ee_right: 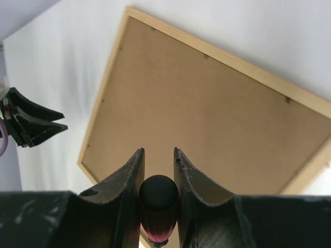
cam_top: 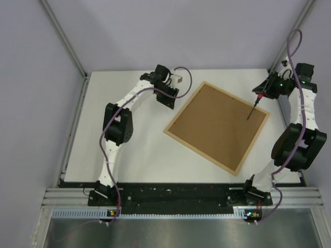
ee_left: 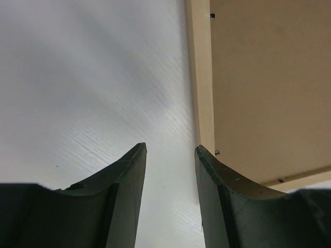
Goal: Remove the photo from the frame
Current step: Adjust the photo frame at the center of the board.
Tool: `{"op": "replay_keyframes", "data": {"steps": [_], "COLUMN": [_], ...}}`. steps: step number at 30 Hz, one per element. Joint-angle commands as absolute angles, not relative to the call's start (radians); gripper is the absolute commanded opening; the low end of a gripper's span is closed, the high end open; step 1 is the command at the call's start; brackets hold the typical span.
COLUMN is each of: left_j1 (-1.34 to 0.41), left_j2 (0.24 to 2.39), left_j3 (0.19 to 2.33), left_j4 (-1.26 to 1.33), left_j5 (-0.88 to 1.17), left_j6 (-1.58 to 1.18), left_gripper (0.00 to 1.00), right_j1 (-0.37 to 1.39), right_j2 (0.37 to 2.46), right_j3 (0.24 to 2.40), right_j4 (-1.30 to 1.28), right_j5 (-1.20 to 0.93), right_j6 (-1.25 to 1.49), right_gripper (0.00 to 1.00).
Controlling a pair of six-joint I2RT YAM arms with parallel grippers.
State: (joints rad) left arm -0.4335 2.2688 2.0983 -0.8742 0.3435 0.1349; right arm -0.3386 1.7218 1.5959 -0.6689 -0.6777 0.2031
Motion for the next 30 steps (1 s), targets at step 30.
{"op": "replay_keyframes", "data": {"steps": [30], "left_j1": [-0.546], "left_j2": [2.304], "left_j3": [1.977], "left_j4": [-0.865], "left_j5": [0.198], "left_j6": [0.176], "left_gripper": [0.53], "right_j1": [-0.485], "right_j2": [1.813], "right_j3": [1.219], "right_j4": [-0.678], "right_j5": [-0.417], "right_j6": [-0.025], "right_gripper": [0.00]}}
